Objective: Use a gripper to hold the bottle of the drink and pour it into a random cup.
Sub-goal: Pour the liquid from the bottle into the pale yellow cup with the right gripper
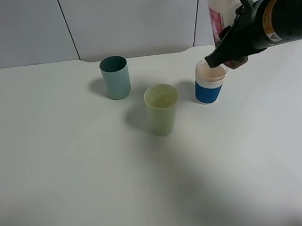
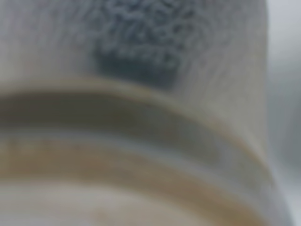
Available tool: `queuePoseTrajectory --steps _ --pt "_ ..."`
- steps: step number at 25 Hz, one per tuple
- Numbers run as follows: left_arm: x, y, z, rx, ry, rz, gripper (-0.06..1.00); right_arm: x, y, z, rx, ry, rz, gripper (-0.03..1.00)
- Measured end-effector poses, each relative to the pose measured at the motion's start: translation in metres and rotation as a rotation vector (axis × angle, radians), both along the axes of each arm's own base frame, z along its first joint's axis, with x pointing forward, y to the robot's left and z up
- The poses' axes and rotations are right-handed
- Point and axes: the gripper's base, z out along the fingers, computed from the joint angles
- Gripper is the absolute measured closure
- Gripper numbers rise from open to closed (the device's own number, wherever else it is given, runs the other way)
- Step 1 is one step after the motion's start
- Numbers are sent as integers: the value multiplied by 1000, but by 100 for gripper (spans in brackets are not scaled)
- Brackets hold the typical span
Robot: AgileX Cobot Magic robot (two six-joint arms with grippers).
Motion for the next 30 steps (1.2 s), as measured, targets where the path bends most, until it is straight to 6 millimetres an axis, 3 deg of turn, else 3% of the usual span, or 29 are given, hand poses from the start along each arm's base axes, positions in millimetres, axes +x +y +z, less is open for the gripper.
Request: queuePoseTrajectory --steps 7,19,30 --pt "0 0 0 0 0 0 2 15 17 -10 -73 14 31 59" --pt "0 0 0 0 0 0 2 19 46 -23 -248 -22 182 59" --pt "0 0 0 0 0 0 2 18 48 -25 -489 -51 278 59"
